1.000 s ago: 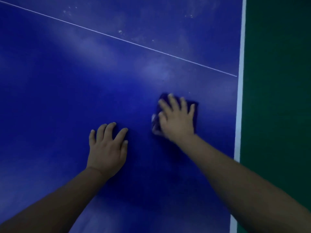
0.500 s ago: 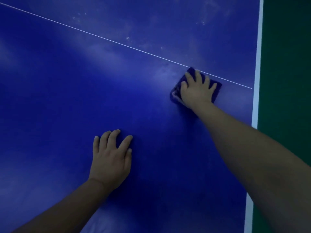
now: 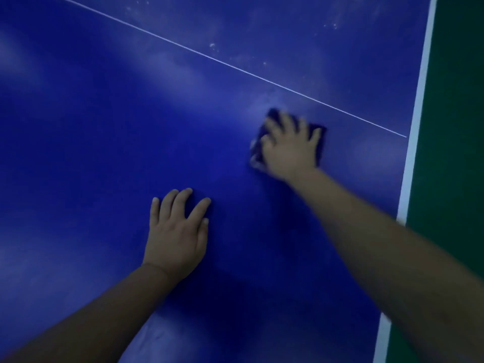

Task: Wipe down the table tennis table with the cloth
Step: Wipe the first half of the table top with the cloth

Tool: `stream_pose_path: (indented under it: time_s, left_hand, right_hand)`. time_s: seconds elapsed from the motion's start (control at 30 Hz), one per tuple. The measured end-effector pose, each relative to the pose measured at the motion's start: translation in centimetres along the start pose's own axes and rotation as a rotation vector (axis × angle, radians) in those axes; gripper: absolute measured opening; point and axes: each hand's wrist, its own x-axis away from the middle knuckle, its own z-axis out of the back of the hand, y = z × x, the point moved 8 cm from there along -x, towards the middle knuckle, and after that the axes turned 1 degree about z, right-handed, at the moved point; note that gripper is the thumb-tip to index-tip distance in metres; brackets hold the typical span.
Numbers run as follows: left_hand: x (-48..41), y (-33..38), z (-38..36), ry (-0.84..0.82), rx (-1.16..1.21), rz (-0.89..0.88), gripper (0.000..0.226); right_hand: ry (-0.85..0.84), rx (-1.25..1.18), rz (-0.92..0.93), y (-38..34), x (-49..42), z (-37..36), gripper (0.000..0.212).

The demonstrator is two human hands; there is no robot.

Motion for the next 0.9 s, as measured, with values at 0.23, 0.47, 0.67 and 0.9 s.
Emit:
stream_pose_path:
  time_s: [0.23, 0.47, 0.67, 0.9]
  left_hand:
    - [1.8, -0.3, -0.2, -0.077, 0.008, 0.018, 0.057]
    - [6.9, -1.3, -0.4, -0.151, 0.003, 0.023, 0.062]
    - [12.8, -1.9, -0.3, -0.123, 0.039, 0.064, 0.059]
    - [23.0, -2.8, -0.7, -0.116, 0.027, 0.108, 0.057]
  right_hand:
    - [-0.088, 0.065, 0.755, -5.5, 22.2, -3.6, 0.052]
    - [-0.079, -0.011, -0.025, 2.0, 10.7, -0.7, 0.055]
    - [-0.054, 0.073, 0.552, -8.8, 32.2, -5.8, 0.051]
    - [-0.159, 0.181, 0.674, -3.2, 31.6, -4.2, 0.052]
